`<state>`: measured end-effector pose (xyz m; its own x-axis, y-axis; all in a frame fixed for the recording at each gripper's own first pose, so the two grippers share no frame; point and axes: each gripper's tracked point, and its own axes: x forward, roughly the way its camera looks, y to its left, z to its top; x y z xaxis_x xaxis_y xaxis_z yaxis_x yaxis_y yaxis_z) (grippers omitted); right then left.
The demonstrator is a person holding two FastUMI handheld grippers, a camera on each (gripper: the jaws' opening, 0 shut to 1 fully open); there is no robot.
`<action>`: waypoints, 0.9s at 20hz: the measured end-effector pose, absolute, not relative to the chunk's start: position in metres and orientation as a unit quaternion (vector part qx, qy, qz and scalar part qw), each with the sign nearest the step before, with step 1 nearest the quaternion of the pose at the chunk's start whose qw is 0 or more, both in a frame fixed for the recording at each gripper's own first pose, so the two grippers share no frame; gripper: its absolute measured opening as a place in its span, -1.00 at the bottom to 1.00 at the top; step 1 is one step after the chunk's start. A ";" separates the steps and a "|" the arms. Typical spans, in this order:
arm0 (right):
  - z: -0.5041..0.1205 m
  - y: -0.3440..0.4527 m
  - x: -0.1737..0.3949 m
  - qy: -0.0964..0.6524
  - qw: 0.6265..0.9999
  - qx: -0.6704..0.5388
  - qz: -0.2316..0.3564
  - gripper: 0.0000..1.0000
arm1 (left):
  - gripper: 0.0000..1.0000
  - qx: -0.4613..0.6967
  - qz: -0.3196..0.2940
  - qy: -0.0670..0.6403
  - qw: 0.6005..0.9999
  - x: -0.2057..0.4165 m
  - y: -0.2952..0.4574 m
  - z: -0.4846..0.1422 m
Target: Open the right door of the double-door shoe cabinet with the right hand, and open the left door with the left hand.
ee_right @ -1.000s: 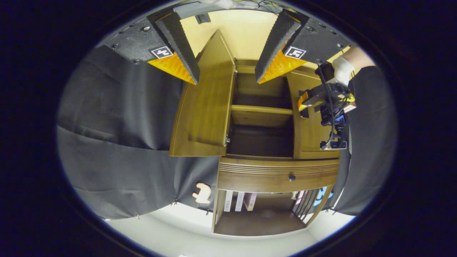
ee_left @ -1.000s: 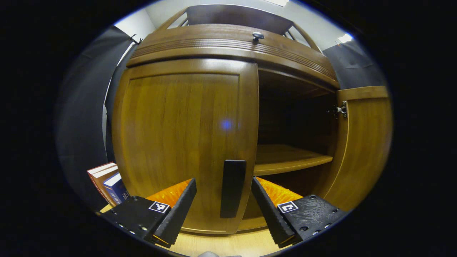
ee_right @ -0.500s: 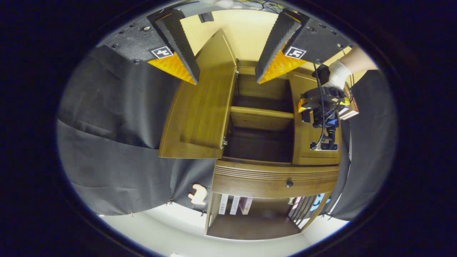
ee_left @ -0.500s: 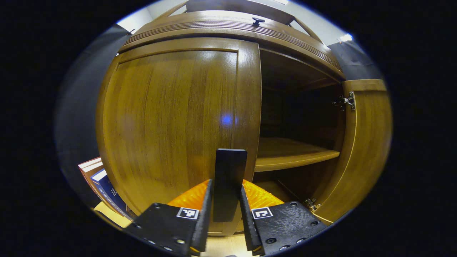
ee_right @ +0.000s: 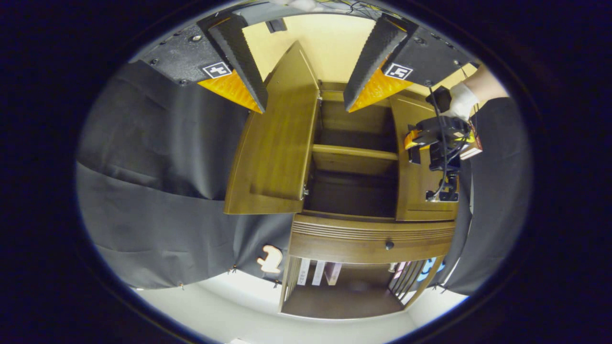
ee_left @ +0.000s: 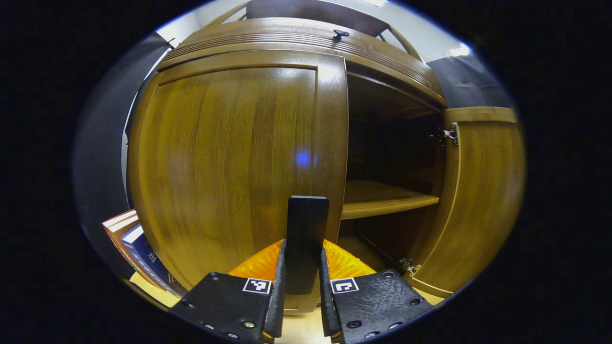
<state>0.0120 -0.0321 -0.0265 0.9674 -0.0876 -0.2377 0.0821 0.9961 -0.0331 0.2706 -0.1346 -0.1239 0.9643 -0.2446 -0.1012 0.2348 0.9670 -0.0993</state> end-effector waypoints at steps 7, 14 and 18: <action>-0.027 -0.020 0.000 0.115 0.993 0.001 -0.028 1.00 | -0.39 -0.029 -0.136 0.061 0.988 0.227 -0.119 -0.123; -0.028 -0.004 -0.010 0.112 0.994 0.012 -0.003 1.00 | -0.39 -0.053 -0.122 0.070 0.989 0.186 -0.097 -0.121; -0.030 0.007 -0.011 0.112 0.993 0.016 0.014 1.00 | -0.39 -0.048 -0.115 0.067 0.990 0.163 -0.078 -0.121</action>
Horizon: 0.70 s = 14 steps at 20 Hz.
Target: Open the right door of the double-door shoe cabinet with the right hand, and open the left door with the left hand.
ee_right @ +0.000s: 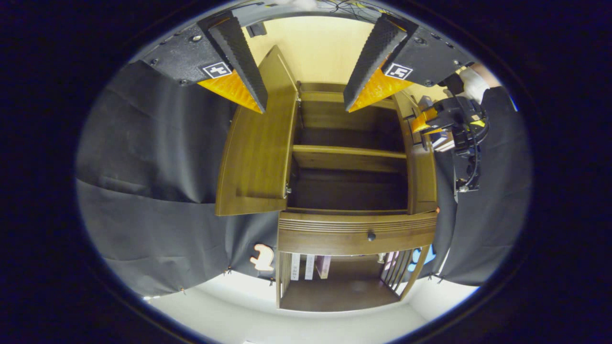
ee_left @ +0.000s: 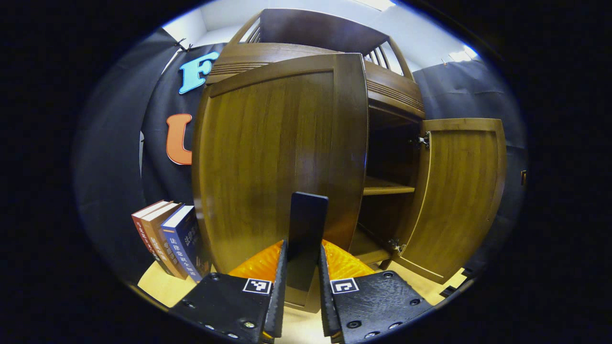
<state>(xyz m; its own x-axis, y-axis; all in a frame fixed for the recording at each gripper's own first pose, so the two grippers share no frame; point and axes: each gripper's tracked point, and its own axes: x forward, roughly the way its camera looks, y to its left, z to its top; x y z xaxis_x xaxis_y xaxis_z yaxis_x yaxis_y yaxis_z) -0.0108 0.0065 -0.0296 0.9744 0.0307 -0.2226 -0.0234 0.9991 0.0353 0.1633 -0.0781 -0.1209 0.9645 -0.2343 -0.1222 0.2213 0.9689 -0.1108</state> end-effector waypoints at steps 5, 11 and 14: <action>-0.030 0.026 -0.010 0.109 0.993 0.023 0.042 1.00 | -0.39 -0.028 -0.093 0.063 0.993 0.139 -0.049 -0.122; -0.038 0.050 -0.004 0.117 0.990 0.030 0.079 1.00 | -0.40 -0.019 -0.065 0.062 0.996 0.116 -0.014 -0.124; -0.040 0.059 0.000 0.120 0.988 0.034 0.092 1.00 | -0.40 -0.040 -0.056 0.068 0.995 0.108 0.002 -0.125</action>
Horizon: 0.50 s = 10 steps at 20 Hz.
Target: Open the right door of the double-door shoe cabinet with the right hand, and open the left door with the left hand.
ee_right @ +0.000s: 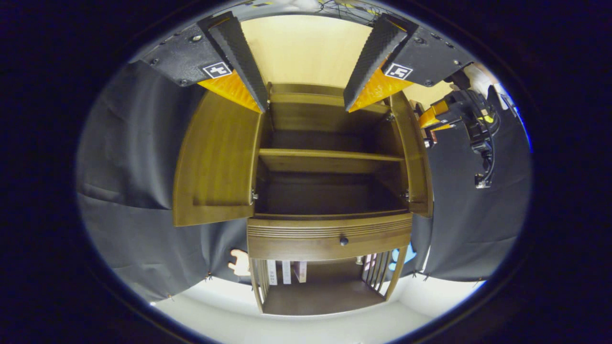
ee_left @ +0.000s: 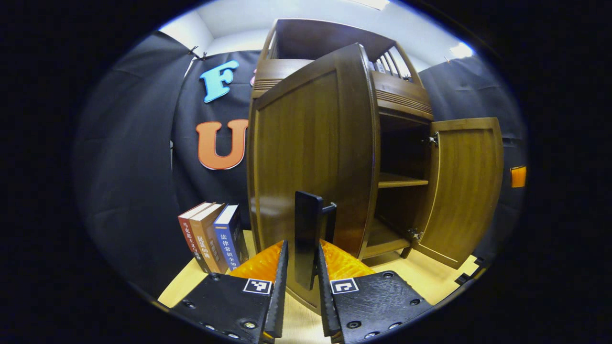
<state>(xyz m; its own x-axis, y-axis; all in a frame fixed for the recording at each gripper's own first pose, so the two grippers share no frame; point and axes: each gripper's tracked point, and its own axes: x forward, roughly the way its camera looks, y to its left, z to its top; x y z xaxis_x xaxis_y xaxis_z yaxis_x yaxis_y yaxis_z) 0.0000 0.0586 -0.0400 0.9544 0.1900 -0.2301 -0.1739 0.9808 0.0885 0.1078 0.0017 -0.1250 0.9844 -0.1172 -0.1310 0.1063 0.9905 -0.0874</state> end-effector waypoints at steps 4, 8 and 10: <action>-0.037 0.067 0.008 0.118 0.987 0.036 0.102 1.00 | -0.40 -0.049 -0.043 0.070 0.995 0.101 0.020 -0.125; -0.040 0.077 0.011 0.121 0.986 0.034 0.114 1.00 | -0.39 -0.038 -0.008 0.068 0.997 0.099 0.046 -0.125; -0.041 0.081 0.011 0.123 0.985 0.035 0.119 1.00 | -0.98 -0.035 0.017 0.065 0.997 0.080 0.064 -0.121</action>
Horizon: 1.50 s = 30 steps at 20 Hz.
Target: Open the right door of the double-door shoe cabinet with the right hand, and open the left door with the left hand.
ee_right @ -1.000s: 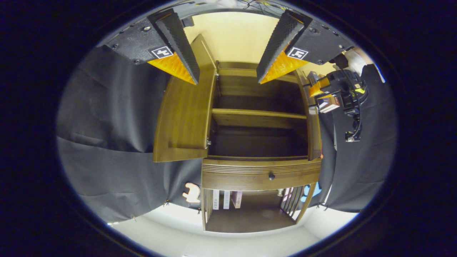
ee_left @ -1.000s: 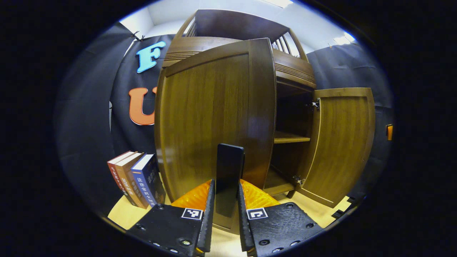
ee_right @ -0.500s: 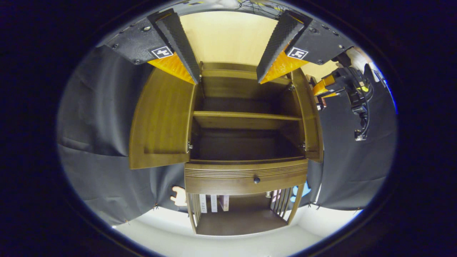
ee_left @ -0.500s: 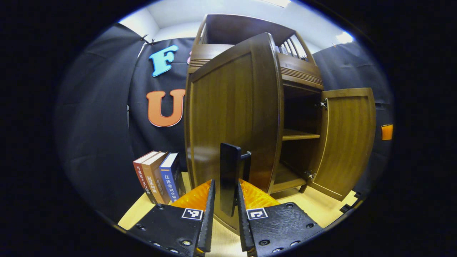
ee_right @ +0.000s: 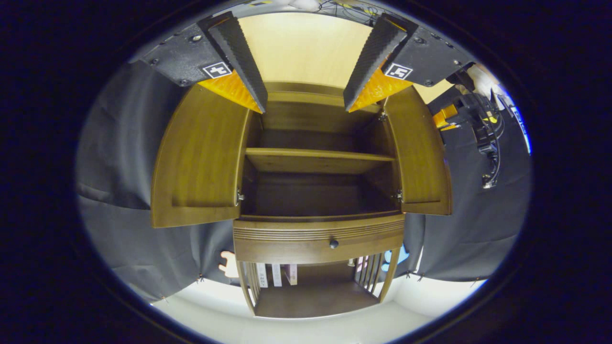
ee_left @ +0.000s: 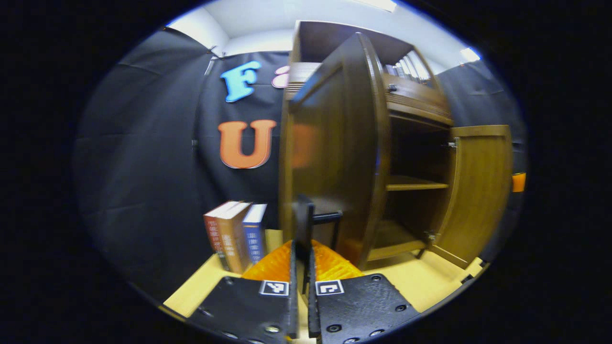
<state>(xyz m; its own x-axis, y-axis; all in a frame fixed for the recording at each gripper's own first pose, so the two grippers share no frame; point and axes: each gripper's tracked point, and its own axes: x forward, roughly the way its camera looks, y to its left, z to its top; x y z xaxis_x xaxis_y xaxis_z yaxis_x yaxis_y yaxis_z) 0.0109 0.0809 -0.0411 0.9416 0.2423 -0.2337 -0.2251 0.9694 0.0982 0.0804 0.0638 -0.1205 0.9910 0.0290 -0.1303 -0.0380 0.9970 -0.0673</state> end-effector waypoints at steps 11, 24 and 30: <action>-0.048 0.094 0.019 0.133 0.982 0.032 0.129 1.00 | -1.00 -0.028 0.002 0.055 0.998 0.097 0.097 -0.125; -0.045 0.111 0.020 0.135 0.979 0.021 0.153 1.00 | -1.00 -0.023 -0.068 0.050 0.996 0.100 0.130 -0.126; -0.045 0.108 0.014 0.139 0.978 0.018 0.155 1.00 | -0.99 -0.027 -0.112 0.054 0.992 0.102 0.142 -0.126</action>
